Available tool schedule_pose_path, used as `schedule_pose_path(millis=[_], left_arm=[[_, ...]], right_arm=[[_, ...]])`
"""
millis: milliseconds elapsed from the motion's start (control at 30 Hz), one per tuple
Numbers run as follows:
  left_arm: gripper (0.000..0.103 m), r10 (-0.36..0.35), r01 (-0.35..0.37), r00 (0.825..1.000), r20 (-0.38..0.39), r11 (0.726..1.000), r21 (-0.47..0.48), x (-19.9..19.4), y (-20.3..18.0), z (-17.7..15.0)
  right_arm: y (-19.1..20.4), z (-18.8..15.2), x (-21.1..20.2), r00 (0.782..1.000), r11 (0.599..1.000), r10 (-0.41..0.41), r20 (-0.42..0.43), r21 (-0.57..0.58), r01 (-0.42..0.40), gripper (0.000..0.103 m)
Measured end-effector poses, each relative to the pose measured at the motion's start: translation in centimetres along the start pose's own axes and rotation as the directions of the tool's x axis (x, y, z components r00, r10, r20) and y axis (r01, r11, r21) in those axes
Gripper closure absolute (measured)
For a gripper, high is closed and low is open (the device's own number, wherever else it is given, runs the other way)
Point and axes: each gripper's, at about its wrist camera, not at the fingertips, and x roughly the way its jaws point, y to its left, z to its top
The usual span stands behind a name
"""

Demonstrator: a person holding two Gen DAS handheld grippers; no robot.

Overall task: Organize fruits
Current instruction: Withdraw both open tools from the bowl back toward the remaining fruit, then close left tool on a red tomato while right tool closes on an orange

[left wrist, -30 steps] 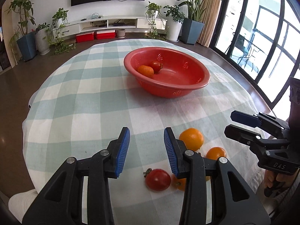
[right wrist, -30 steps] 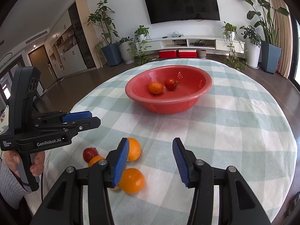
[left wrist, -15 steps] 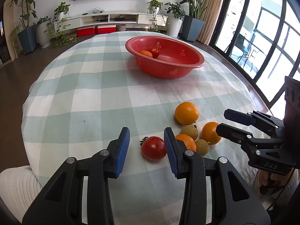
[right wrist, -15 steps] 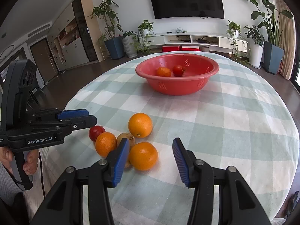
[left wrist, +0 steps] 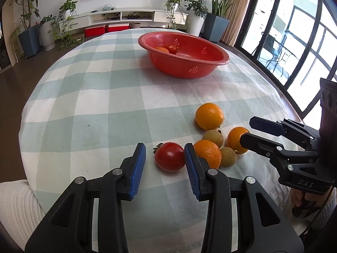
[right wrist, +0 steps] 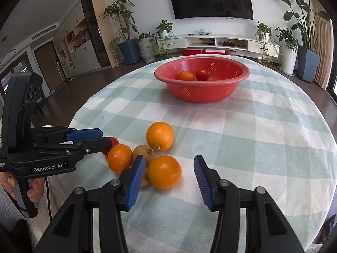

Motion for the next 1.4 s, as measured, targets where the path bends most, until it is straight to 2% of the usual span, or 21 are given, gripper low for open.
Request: schedule_pose_path(millis=[1000,1400], left_arm=[[0.067,-0.011,0.011,1.000,-0.007,1.000,0.003,0.6,-0.3,-0.2],[0.067,-0.011,0.011,0.999,-0.033,1.000,0.004,1.7,-0.7,-0.5]], right_arm=[[-0.2,-0.3,1.0,1.000,1.000,-0.003,-0.031,0.016,0.004,0.052],[-0.1,-0.3,1.2,0.999,1.000,0.005,-0.044,0.028,-0.004,0.052]])
